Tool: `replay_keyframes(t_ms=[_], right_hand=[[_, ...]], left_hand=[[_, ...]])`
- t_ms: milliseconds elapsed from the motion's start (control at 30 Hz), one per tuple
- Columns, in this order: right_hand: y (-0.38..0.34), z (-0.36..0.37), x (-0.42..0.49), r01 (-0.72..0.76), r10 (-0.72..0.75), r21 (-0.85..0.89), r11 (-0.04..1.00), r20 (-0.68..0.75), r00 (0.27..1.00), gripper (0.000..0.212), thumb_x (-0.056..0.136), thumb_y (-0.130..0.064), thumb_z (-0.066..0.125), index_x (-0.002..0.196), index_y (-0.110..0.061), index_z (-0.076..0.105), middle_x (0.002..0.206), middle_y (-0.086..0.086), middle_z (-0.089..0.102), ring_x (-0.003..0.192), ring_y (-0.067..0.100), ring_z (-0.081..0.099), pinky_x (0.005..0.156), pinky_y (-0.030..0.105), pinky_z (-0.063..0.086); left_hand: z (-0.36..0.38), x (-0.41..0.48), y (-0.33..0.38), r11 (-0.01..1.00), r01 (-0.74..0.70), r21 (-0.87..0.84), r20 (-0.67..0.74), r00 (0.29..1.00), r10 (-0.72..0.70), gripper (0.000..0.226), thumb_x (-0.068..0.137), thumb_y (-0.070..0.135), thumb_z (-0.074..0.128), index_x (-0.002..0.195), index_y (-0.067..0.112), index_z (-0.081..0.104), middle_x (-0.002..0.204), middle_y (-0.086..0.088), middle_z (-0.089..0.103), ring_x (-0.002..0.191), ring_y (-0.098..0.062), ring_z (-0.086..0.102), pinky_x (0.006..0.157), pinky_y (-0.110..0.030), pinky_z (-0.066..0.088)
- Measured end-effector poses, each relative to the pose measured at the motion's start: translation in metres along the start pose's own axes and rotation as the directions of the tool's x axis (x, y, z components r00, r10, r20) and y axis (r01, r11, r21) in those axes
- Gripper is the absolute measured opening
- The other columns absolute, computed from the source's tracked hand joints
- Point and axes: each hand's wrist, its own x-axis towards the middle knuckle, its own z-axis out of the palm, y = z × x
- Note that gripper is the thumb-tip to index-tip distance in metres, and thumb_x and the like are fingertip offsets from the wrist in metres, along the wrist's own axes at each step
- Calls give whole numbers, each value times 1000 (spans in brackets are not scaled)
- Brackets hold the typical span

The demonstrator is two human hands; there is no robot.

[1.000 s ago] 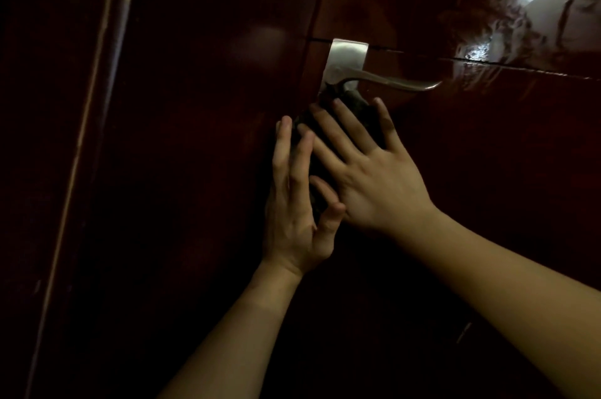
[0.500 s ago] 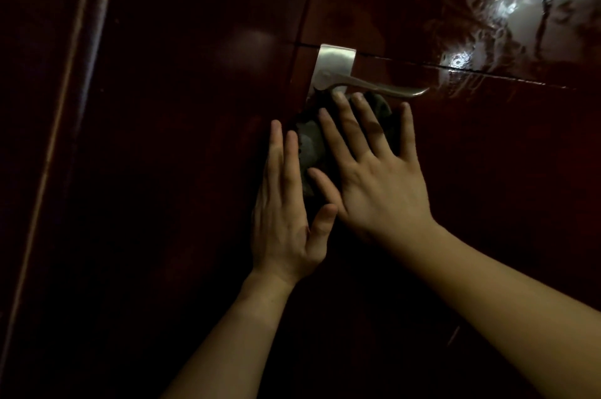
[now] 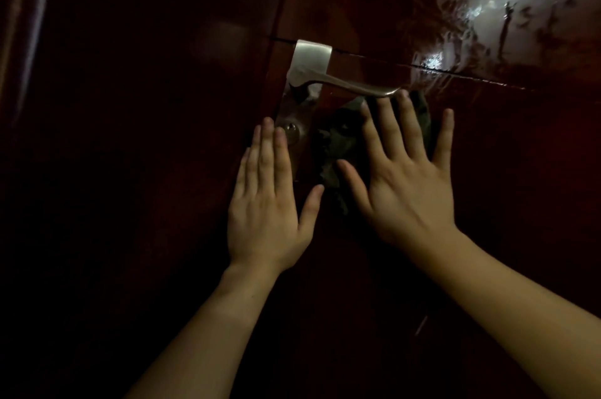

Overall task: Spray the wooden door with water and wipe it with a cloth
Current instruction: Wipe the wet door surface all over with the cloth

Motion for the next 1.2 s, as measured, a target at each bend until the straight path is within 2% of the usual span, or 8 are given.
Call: replay_keyframes(t_ms=[133, 233, 467, 667, 733, 800, 1000, 1200], right_hand=[[9, -1, 26, -36, 37, 22, 999, -51, 998, 75, 104, -62, 20, 164, -17, 18, 173, 6, 8, 160, 26, 0, 124, 65, -2], [22, -4, 59, 43, -41, 27, 999, -77, 996, 73, 104, -63, 19, 164, -22, 17, 173, 5, 9, 160, 25, 2, 125, 65, 2], [46, -15, 135, 225, -223, 15, 974, -104, 969, 77, 103, -64, 15, 164, -17, 13, 172, 6, 15, 160, 28, 4, 125, 64, 0], [31, -21, 173, 590, -592, -111, 799, 26, 806, 73, 102, -67, 4, 165, -29, 7, 173, 2, 10, 160, 29, 0, 124, 65, -3], [29, -23, 181, 610, -606, -73, 789, 73, 792, 72, 101, -69, 3, 164, -34, -1, 173, -2, 2, 159, 26, -8, 124, 64, -8], [28, -28, 186, 609, -604, -42, 792, 88, 792, 73, 100, -71, 3, 164, -36, 1, 173, -3, -1, 159, 24, -11, 124, 64, -9], [34, -26, 174, 537, -535, -45, 842, 57, 843, 76, 99, -70, 2, 165, -33, 8, 173, -1, 7, 160, 27, -2, 124, 64, -5], [57, -30, 172, 572, -568, -85, 816, 71, 820, 69, 104, -65, 3, 164, -32, 10, 173, 1, 11, 160, 29, 5, 125, 63, 5]], left_hand=[[1, 0, 1, 1000, -5, -4, -1, 1000, 5, 86, 105, 65, 10, 166, 8, -9, 176, -10, -12, 163, -21, -7, 132, -39, 4], [2, 0, 0, 1000, -6, 4, -10, 1000, 6, 85, 105, 65, 9, 166, 8, -10, 176, -10, -12, 163, -20, -7, 132, -37, 3], [3, 1, 0, 1000, -15, 7, -23, 1000, 16, 85, 106, 65, 11, 167, 7, -7, 176, -10, -11, 164, -22, -2, 131, -38, 5], [3, 1, -1, 1000, -22, 8, -35, 999, 23, 84, 107, 64, 10, 167, 6, -3, 176, -11, -7, 164, -23, 2, 130, -41, 12], [3, 1, -1, 1000, -21, 12, -39, 999, 21, 84, 108, 64, 11, 167, 6, -1, 177, -11, -6, 164, -23, 3, 129, -41, 12], [4, 1, -2, 1000, -22, 20, -37, 999, 23, 84, 108, 64, 12, 167, 5, -1, 177, -11, -5, 164, -23, 3, 129, -40, 12], [3, 1, -1, 1000, -16, 14, -7, 1000, 16, 85, 107, 65, 9, 167, 6, -4, 176, -11, -9, 164, -23, 1, 131, -43, 15], [4, 1, -2, 1000, -20, -7, -19, 1000, 20, 85, 107, 65, 10, 167, 8, -5, 176, -10, -8, 164, -23, 1, 131, -41, 12]])
